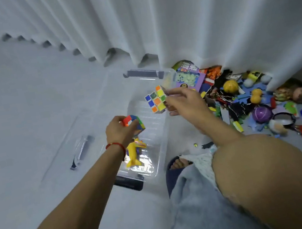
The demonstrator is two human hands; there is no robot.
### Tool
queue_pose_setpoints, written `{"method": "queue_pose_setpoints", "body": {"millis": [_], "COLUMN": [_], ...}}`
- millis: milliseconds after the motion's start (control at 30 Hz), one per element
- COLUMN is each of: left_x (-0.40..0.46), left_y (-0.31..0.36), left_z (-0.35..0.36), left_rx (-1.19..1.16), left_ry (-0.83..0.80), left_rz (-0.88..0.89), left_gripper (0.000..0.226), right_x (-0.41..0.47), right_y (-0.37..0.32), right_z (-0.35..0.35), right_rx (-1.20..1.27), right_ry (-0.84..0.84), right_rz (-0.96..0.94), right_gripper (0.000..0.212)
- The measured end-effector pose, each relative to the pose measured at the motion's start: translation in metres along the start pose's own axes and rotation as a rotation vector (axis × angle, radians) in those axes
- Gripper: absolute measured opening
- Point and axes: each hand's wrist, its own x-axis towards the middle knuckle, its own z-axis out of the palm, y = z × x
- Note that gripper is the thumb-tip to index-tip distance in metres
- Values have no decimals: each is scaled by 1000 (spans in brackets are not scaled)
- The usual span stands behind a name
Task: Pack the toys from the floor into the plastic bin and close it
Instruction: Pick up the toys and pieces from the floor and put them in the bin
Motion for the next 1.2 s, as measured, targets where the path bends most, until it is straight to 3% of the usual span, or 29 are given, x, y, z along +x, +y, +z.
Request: {"method": "queue_pose_setpoints", "body": {"millis": [100,167,267,400,467,567,633,767,900,1000,1133,1200], "left_x": [-6,-13,-34,-66,-70,-69,-65,-62,-71,-75,-85,-92], "left_y": [-5,4,35,74,73,49,24,-11,-22,-25,-13,5], "left_z": [-8,-7,12,71,112,171,205,245,264,272,266,252], "left_rx": [-7,117,118,16,83,255,346,525,456,361,206,203], "left_ry": [-56,-12,-3,-243,-452,-813,-937,-903,-893,-831,-726,-664], "left_rz": [-60,91,424,631,566,286,143,66,-27,-39,-180,-70], "left_gripper": [49,45,33,28,24,21,25,50,63,63,67,44], "right_x": [3,1,-7,-45,-64,-78,-79,-69,-60,-57,-64,-64], "right_y": [4,14,40,101,138,178,195,219,237,240,233,210], "right_z": [17,0,-47,-114,-136,-145,-142,-135,-134,-133,-134,-130], "right_rx": [-273,-341,-363,-532,-609,-508,-487,-474,-465,-368,-251,-176], "right_ry": [-62,-20,127,206,204,259,332,454,478,522,616,689], "right_rz": [-56,-80,24,255,404,563,581,609,617,641,579,493], "right_gripper": [34,28,15,11,17,33,41,52,54,53,49,41]}}
